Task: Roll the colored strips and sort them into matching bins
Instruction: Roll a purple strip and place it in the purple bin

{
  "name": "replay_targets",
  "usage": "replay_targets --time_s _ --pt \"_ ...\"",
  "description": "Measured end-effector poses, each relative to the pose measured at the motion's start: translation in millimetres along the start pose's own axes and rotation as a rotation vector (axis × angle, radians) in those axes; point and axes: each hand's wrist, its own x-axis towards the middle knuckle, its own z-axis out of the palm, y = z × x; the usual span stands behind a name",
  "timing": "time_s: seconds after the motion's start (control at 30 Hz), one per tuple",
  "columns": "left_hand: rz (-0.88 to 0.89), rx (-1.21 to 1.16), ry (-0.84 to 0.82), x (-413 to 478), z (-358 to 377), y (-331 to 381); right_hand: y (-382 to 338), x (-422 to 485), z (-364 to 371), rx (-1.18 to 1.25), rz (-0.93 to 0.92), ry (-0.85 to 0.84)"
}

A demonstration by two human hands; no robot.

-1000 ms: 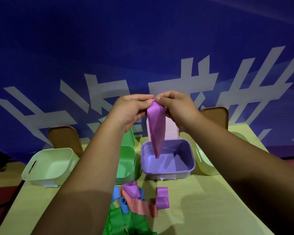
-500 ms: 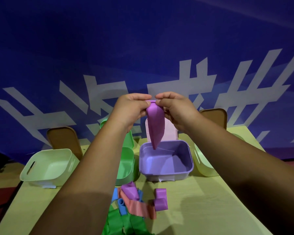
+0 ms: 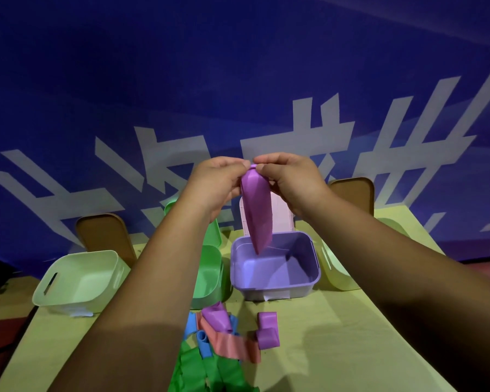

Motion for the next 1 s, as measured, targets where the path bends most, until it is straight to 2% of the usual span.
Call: replay_targets --time_s 0.23,0.53,0.83,1.0 --pt "0.053 0.051 0.04 1.6 -2.2 -5.6 6.6 1.8 0.9 -0.002 0.004 0.015" --pt "0.148 0.19 0.002 2.5 -8.5 -10.3 7.0 0.3 0.8 -0.024 -0.027 0.021" --pt "0.121 0.154 0.044 -2.1 -9.4 -4.2 3.8 -1.4 6.6 -0.174 -0.091 0.05" --pt "0.175 0.119 0.067 1.4 -9.6 -5.0 -0.5 -3.0 3.8 -0.15 -0.145 -0.026"
